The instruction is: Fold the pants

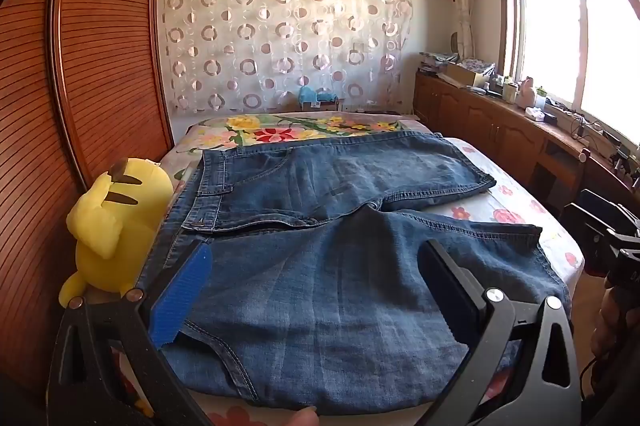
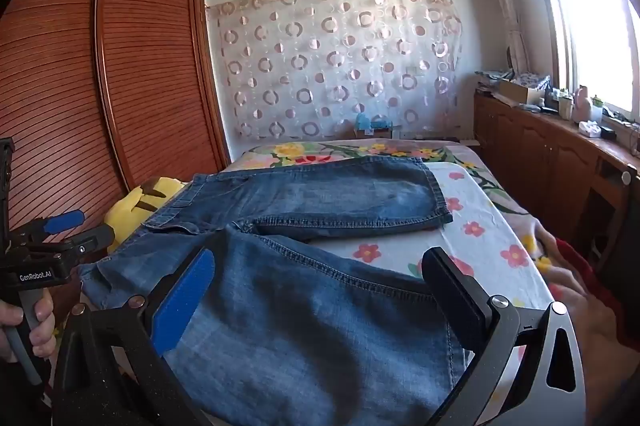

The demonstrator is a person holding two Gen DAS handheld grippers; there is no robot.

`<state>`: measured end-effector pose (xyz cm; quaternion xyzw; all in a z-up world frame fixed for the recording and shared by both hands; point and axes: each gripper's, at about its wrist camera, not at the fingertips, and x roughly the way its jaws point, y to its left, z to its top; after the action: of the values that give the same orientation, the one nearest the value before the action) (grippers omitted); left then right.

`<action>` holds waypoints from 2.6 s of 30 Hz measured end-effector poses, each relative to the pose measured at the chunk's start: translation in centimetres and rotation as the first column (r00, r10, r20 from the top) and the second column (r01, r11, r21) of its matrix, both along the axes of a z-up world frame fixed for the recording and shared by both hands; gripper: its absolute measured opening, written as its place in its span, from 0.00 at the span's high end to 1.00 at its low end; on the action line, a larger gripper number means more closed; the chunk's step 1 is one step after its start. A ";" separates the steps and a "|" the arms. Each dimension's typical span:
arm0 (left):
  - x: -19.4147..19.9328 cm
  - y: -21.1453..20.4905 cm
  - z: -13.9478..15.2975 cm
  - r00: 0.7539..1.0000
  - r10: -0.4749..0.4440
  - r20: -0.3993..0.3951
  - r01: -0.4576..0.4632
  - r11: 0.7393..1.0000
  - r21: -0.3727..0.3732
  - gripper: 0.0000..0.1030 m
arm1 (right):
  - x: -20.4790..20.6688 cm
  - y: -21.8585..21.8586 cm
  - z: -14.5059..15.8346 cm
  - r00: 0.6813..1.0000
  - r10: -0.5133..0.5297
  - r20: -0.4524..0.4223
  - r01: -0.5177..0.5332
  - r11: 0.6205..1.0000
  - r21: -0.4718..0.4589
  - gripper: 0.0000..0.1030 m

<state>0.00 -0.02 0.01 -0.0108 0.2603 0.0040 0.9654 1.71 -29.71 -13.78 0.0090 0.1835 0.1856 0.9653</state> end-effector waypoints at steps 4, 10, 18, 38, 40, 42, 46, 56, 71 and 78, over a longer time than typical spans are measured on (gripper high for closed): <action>0.0 0.0 0.0 1.000 -0.001 0.000 0.001 1.000 -0.002 0.00 | 0.0 0.0 -0.1 1.000 -0.002 -0.002 0.002 1.000 -0.003 0.00; 0.0 0.1 0.0 1.000 0.001 0.002 -0.001 1.000 -0.003 0.00 | -0.2 -0.2 0.1 1.000 0.002 0.005 -0.002 1.000 0.004 0.00; 0.0 0.0 0.0 1.000 -0.001 0.004 0.001 1.000 0.001 0.00 | -0.2 0.0 0.0 1.000 0.002 0.007 -0.002 1.000 0.004 0.00; 0.0 -0.3 0.3 1.000 -0.002 0.008 0.002 1.000 0.004 0.00 | -0.3 -0.1 0.1 1.000 0.007 0.005 -0.007 1.000 0.006 0.00; 0.0 -0.3 0.3 1.000 -0.002 0.009 0.002 1.000 0.004 0.00 | -0.3 -0.1 0.1 1.000 0.006 0.006 -0.006 1.000 0.005 0.00; 0.0 -0.3 0.3 1.000 -0.003 0.009 0.003 1.000 0.004 0.00 | -0.2 -0.1 0.0 1.000 0.007 0.006 -0.007 1.000 0.006 0.00; 0.0 -0.3 0.3 1.000 -0.002 0.010 0.002 1.000 0.004 0.00 | -0.2 -0.1 0.0 1.000 0.006 0.006 -0.006 1.000 0.005 0.00; -0.1 -0.4 0.3 1.000 -0.002 0.012 0.002 1.000 0.005 0.00 | -0.3 0.0 0.0 1.000 0.008 0.005 -0.008 1.000 0.007 0.00; -0.1 -0.4 0.3 1.000 -0.003 0.015 0.003 1.000 0.006 0.00 | -0.4 0.1 0.0 1.000 0.008 0.006 -0.008 1.000 0.007 0.00; -0.1 -0.4 0.3 1.000 -0.003 0.016 0.003 1.000 0.007 0.00 | -0.6 0.2 0.1 1.000 0.008 0.007 -0.008 1.000 0.008 0.00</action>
<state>-0.12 -0.42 0.29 -0.0072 0.2525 0.0034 0.9676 1.16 -29.55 -13.68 0.0115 0.1794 0.1903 0.9651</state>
